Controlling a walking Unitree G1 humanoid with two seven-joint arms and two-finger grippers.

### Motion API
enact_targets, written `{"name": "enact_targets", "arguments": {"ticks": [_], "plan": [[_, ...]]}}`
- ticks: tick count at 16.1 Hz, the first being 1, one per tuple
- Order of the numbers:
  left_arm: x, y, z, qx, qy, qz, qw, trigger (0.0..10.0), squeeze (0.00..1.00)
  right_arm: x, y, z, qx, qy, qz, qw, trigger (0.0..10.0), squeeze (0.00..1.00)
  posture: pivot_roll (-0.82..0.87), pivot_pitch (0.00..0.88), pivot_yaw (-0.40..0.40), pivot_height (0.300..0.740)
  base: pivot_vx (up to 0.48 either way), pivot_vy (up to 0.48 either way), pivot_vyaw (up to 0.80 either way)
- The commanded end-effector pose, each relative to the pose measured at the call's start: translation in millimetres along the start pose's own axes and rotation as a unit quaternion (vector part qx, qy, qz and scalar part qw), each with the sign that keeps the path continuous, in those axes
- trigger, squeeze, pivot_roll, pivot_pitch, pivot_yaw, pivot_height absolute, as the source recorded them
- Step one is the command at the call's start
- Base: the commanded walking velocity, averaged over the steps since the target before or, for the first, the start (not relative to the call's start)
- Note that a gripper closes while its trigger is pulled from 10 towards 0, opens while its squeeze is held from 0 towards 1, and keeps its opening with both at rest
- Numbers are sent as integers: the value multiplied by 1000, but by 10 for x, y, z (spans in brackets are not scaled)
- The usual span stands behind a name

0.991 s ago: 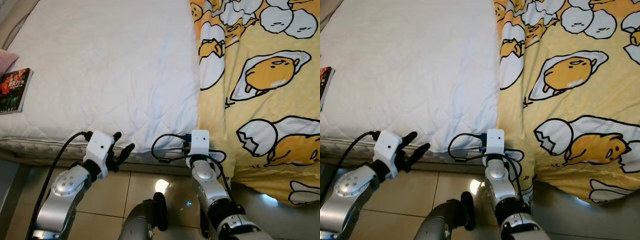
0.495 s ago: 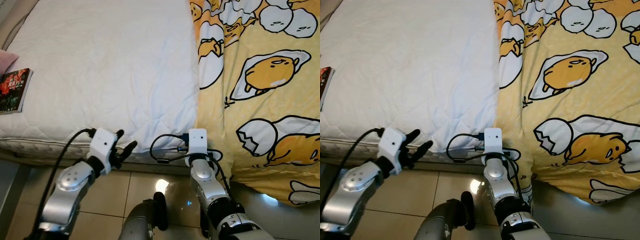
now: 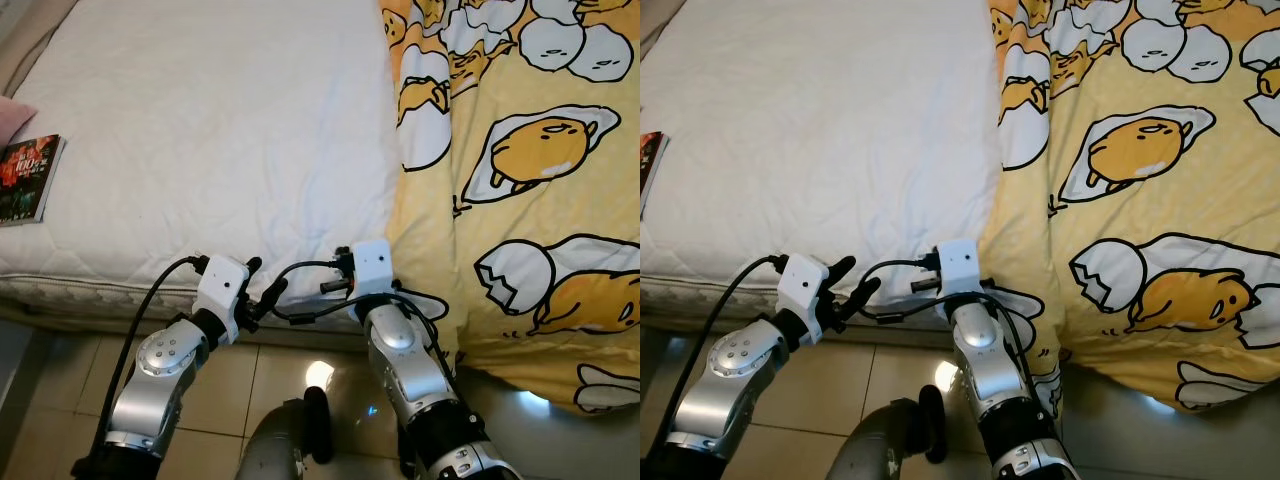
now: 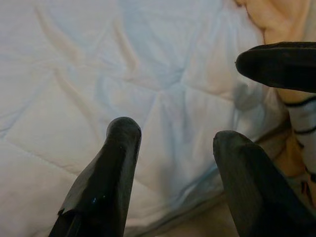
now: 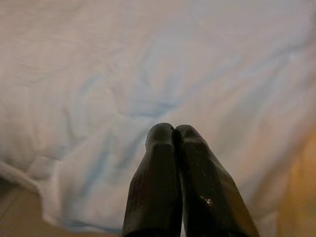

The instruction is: Clean up the room

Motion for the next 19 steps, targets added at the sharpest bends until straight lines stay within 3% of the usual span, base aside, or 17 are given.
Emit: {"name": "enact_targets", "arguments": {"ticks": [1,3,4,5,6,9,11,14,15,17,19], "plan": [[11,38,-100,16,-2,8,1000,10000,0,331,20,-77,16,-43,44,998,0,0,20,164,138,740,0,0,0],[15,19,-104,13,-3,16,1000,10000,0,313,20,-8,5,-9,45,999,0,0,31,154,121,740,0,0,0],[46,25,-103,12,-3,25,1000,10000,0,134,20,106,-23,58,5,998,1725,0,41,150,112,740,0,0,0],[60,24,-105,12,-4,29,1000,10000,0,41,27,163,-35,93,-14,995,4588,0,43,150,111,740,0,0,0],[70,23,-114,12,-4,28,1000,10000,0,-143,63,243,-50,120,-41,991,10000,0,45,148,110,740,0,0,0],[-8,74,-140,6,12,13,1000,10000,0,-607,197,173,-33,119,-117,985,10000,0,34,130,108,740,0,151,0],[-71,43,-136,5,32,-4,999,10000,0,-710,248,162,-33,113,-137,984,10000,0,20,126,107,740,0,474,0],[-91,-7,-107,-1,5,-8,1000,10000,0,-831,281,72,-21,93,-165,982,10000,0,13,124,108,740,0,160,0],[-82,-15,-112,1,5,-5,1000,10000,0,-915,293,28,-16,72,-184,980,10000,1000,13,124,109,740,0,0,0],[-82,-14,-127,6,5,-3,1000,10000,0,-1054,294,-27,-5,59,-215,975,10000,1000,20,126,109,740,0,0,0],[-82,3,-132,6,5,-1,1000,10000,0,-1184,321,1,-7,91,-248,965,10000,1000,28,127,103,740,0,0,0]]}}
Point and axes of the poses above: a point about 5 cm out from each wrist's last joint towards the gripper, its own y axis pointing back from the gripper into the wrist, its own z axis along the axis of the wrist's last joint, x = y × z, the point moved 5 cm from there along -y, pointing out of the wrist towards the gripper, and after that the axes turned 11 degrees about -y, right-handed, at the moved point
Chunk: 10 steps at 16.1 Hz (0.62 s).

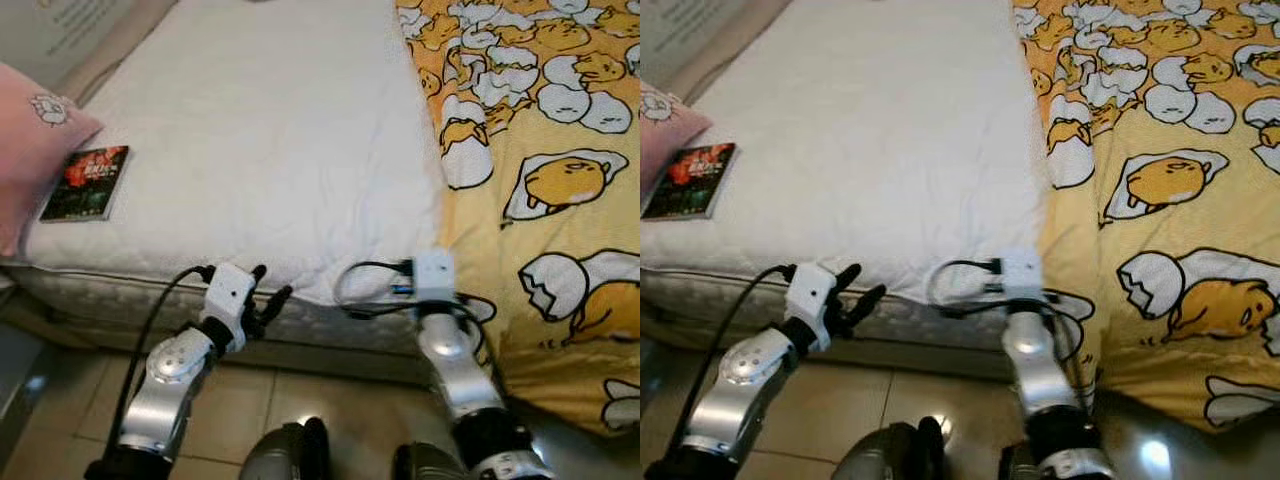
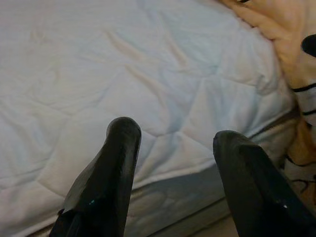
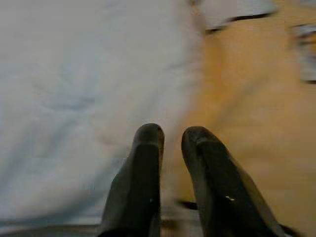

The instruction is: Clean up the room

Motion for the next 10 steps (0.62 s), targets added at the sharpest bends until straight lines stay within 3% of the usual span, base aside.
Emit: {"name": "enact_targets", "arguments": {"ticks": [1,4,10], "plan": [[34,28,-22,5,-5,5,1000,10000,0,-18,-10,18,-6,6,-13,1000,10000,1000,30,127,102,740,0,0,0],[85,75,-34,6,-6,14,1000,10000,0,-119,-28,-83,4,34,-34,999,10000,1000,44,143,94,740,0,0,0],[147,246,-58,15,-14,21,1000,10000,0,-129,-96,-77,-5,58,-48,997,10000,1000,103,206,102,740,0,0,0]]}}
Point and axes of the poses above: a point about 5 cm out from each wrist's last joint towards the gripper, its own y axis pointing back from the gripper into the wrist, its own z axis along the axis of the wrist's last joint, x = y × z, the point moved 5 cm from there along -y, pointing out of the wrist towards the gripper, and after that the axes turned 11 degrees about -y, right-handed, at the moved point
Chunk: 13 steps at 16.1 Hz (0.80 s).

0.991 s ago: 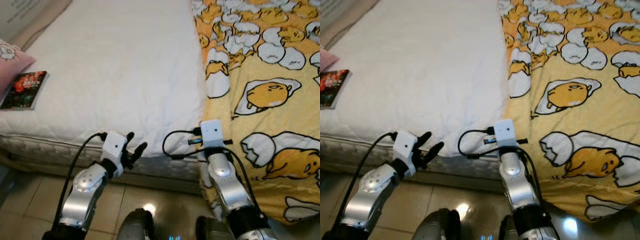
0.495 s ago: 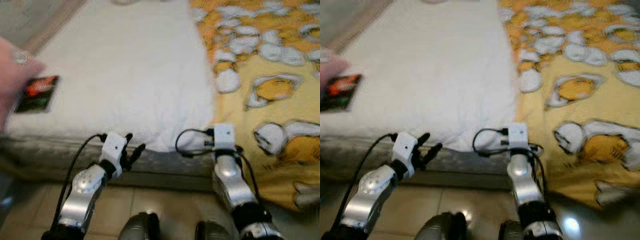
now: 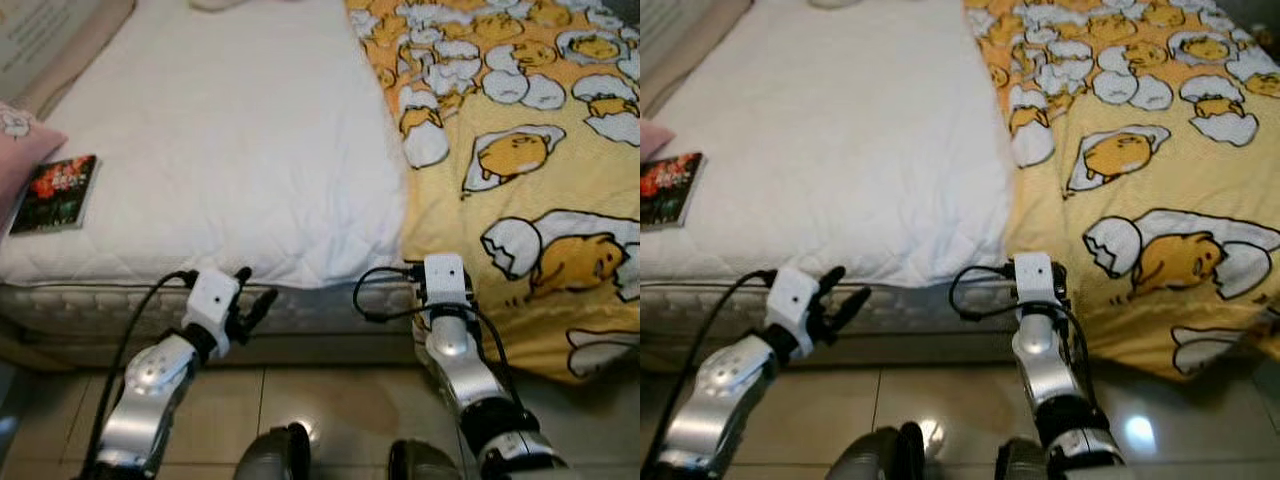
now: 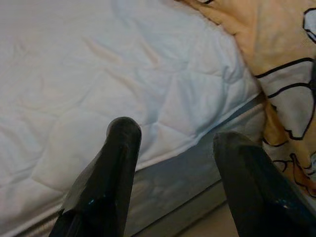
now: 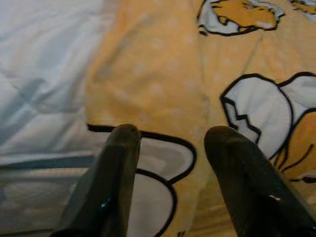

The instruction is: Clean up the room

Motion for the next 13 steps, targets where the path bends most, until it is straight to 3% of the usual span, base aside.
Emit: {"name": "enact_targets", "arguments": {"ticks": [1,8,9,10,13], "plan": [[40,74,-51,14,-3,4,1000,10000,0,35,-18,45,-9,1,1,1000,10000,1000,113,215,106,740,0,0,0],[60,371,99,15,-18,10,1000,10000,0,18,-121,54,11,-35,-8,999,10000,1000,209,304,127,740,0,0,0],[71,439,114,19,-18,11,1000,10000,0,16,-131,65,11,-33,-10,999,10000,831,224,333,136,740,0,0,0],[74,521,117,27,-19,12,999,10000,0,-21,-149,78,9,-32,-20,999,10000,0,237,351,140,740,0,0,0],[57,706,92,49,-14,16,999,10000,0,-128,-189,73,12,-27,-41,999,10000,0,248,388,141,740,0,0,0]]}}
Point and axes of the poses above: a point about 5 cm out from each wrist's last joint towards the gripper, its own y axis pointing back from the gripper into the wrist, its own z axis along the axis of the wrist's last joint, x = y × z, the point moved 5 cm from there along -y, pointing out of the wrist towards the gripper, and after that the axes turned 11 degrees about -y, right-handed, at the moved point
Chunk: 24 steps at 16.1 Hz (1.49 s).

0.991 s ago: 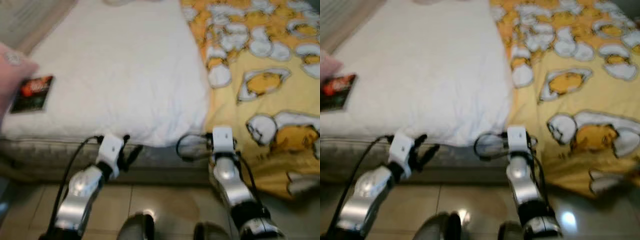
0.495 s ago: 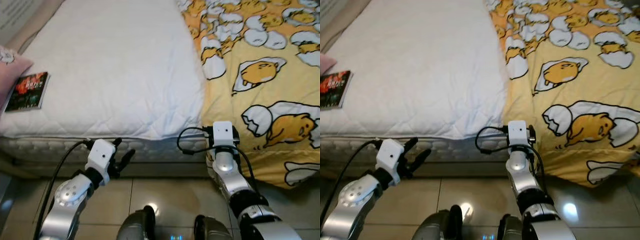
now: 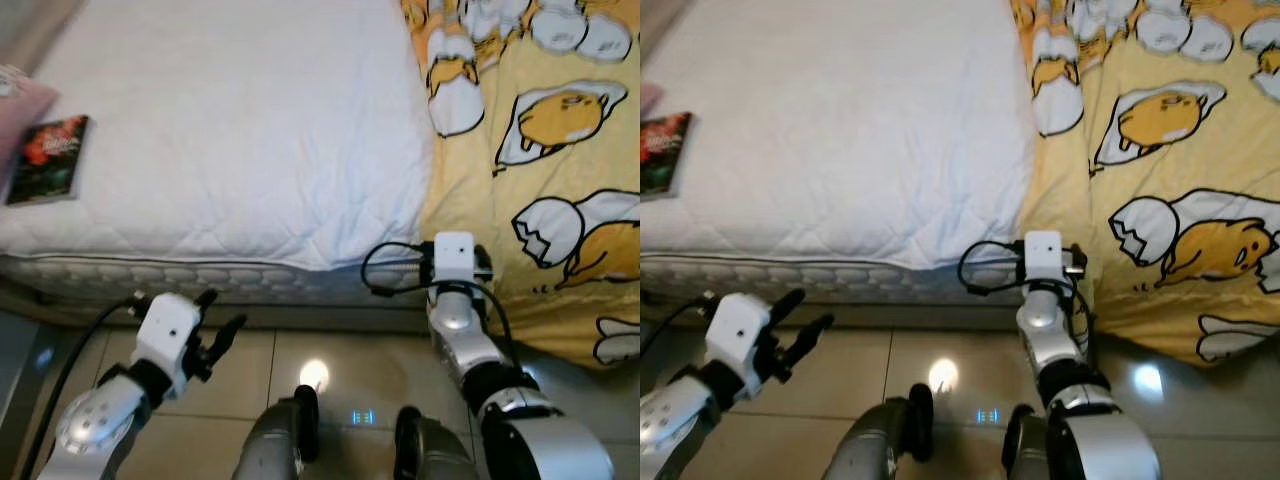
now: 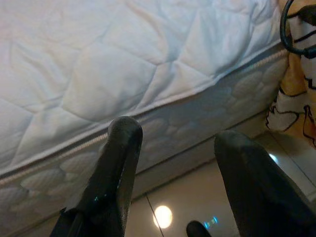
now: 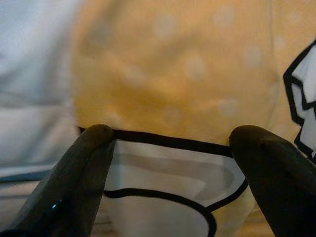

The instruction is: Clean up the room

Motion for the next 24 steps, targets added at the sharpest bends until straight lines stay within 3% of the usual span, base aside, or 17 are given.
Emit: {"name": "enact_targets", "arguments": {"ticks": [1,3,4,5,9,13,15,16,19,22,23,24], "plan": [[13,87,-33,14,1,2,1000,10000,0,-7,24,-88,15,-3,-6,1000,10000,0,250,396,140,740,0,0,0],[-37,196,-36,26,9,3,1000,10000,0,-19,-3,-109,33,-15,-5,999,10000,0,256,416,131,740,0,0,0],[-61,224,-37,31,13,4,999,10000,0,29,7,-184,67,-53,1,996,0,0,254,424,120,740,0,0,0],[-75,244,-42,34,15,5,999,10000,0,125,31,-229,89,-81,17,993,0,0,254,425,112,740,0,0,0],[-94,256,-21,37,22,13,999,10000,0,420,134,-288,113,-101,72,986,0,0,259,428,96,740,0,0,0],[-69,275,-28,42,20,13,999,10000,0,368,73,-190,88,-72,76,991,0,0,262,442,109,740,0,0,0],[-96,208,-41,40,25,12,999,10000,0,345,56,-84,42,-17,70,997,0,0,233,424,92,740,0,0,0],[-150,136,-17,31,30,5,999,10000,0,383,83,-2,2,-2,81,997,10000,1000,205,396,76,740,0,0,0],[-302,-144,94,-8,53,-21,998,10000,0,407,224,12,-49,-15,102,993,10000,1000,129,298,50,740,0,146,0],[-423,-543,282,-58,62,-56,995,10000,0,195,244,-4,-63,-26,74,995,10000,1000,41,169,38,740,0,480,0],[-508,-769,439,-90,72,-88,989,10000,0,39,260,74,-90,-26,56,994,10000,1000,-1,113,43,740,0,480,0],[-560,-875,502,-100,74,-107,986,10000,0,-34,258,98,-97,-25,48,994,10000,1000,-13,102,47,740,0,480,0]]}}
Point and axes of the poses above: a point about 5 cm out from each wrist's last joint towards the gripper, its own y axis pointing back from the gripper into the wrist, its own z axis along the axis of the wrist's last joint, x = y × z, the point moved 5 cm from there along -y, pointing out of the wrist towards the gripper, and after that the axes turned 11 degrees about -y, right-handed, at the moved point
